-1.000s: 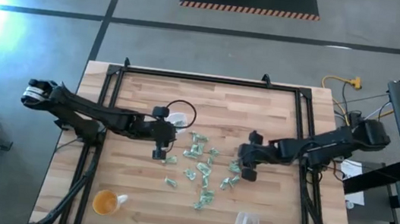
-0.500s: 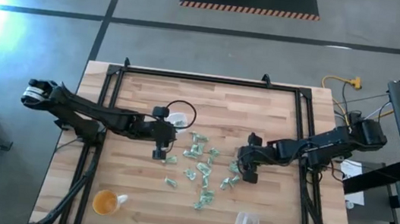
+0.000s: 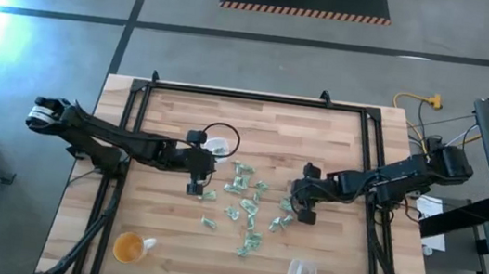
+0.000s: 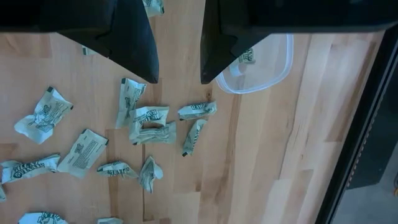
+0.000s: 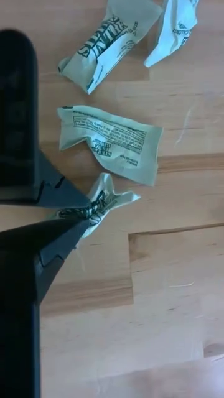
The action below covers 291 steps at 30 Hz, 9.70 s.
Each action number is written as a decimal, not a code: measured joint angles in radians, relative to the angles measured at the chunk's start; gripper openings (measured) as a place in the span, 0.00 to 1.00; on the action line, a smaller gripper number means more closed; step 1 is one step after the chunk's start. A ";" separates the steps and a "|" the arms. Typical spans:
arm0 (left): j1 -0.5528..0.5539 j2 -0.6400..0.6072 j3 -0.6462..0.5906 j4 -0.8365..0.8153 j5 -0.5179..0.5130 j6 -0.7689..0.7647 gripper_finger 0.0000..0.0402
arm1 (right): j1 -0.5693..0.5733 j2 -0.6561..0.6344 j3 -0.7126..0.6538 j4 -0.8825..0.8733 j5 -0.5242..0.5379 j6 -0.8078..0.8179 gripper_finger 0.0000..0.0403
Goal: Pick and place Stevia / Truvia into bins
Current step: Put the stevia packet into the bottom transparent container, then put the stevia packet into the top transparent container, then put the stevia packet into the bottom transparent container
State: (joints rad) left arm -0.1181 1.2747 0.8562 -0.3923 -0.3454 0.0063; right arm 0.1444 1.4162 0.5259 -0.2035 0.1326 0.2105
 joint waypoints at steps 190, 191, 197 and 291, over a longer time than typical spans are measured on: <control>-0.118 0.259 -0.014 0.096 -0.109 0.033 0.00 | 0.641 -0.146 0.233 -0.028 0.235 -0.001 0.14; -0.116 0.253 -0.014 0.095 -0.152 0.047 0.00 | 0.641 -0.146 0.233 -0.027 0.235 -0.001 0.14; -0.103 0.211 -0.013 0.096 -0.288 0.083 0.00 | 0.640 -0.146 0.233 -0.027 0.235 -0.001 0.14; 0.089 0.136 -0.045 0.101 -0.321 0.102 0.20 | 0.215 -0.025 0.066 -0.025 0.196 0.125 0.40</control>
State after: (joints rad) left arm -0.0292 1.4109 0.8108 -0.2916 -0.6662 0.1081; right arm 0.3591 1.3911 0.5915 -0.2283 0.3289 0.3359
